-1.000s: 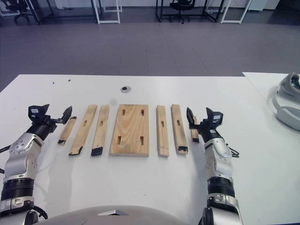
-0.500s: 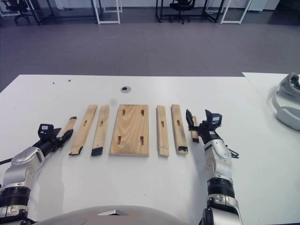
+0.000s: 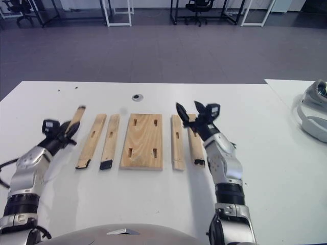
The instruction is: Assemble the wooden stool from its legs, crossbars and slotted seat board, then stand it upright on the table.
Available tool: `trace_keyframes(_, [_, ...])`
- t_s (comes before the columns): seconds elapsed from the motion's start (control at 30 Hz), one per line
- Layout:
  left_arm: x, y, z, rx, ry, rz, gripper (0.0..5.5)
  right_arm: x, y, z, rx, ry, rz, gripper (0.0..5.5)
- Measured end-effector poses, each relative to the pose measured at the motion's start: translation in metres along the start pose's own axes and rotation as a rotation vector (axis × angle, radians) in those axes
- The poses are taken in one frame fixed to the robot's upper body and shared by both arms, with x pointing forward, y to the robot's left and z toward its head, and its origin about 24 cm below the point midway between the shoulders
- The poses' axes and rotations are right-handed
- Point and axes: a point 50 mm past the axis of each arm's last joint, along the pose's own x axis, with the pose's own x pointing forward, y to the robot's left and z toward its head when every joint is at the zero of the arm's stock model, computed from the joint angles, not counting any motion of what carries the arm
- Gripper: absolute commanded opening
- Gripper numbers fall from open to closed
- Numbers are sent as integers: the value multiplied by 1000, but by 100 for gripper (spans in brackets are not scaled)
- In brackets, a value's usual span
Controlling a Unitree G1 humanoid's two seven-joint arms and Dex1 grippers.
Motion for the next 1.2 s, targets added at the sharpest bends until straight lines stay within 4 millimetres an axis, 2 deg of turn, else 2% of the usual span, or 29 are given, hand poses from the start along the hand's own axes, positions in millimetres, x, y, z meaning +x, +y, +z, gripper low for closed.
trace_keyframes(0.03, [14,-14,14,7,-63,-61,128,14,13,3,63,-10,44,477])
trace_keyframes(0.1, [41,-55,37,30,-158,-221,128,42,45,9,217,-28,151,477])
trace_keyframes(0.17, [56,-81,56,84,-224,-315,128,60,69,15,337,-48,227,477])
trace_keyframes(0.2, [61,-92,65,113,-256,-352,128,66,75,17,384,-57,247,460])
trace_keyframes(0.27, [64,-110,78,132,-309,-419,128,69,76,16,461,-46,242,409])
trace_keyframes(0.4, [63,-126,80,179,-313,-497,128,69,76,15,518,-31,234,325])
trace_keyframes(0.6, [59,-128,83,213,-322,-545,128,64,67,19,555,-21,215,208])
trace_keyframes(0.87, [58,-128,83,218,-323,-556,128,53,66,28,569,-17,265,53])
trace_keyframes(0.97, [58,-127,83,228,-317,-564,128,53,67,28,576,-17,271,42])
trace_keyframes(1.03, [56,-127,80,236,-304,-570,186,51,67,25,570,-9,263,41])
trace_keyframes(1.13, [52,-127,70,235,-264,-586,241,32,45,18,498,-38,108,41])
trace_keyframes(1.2, [49,-123,62,230,-237,-564,273,-8,9,7,445,-93,-137,41])
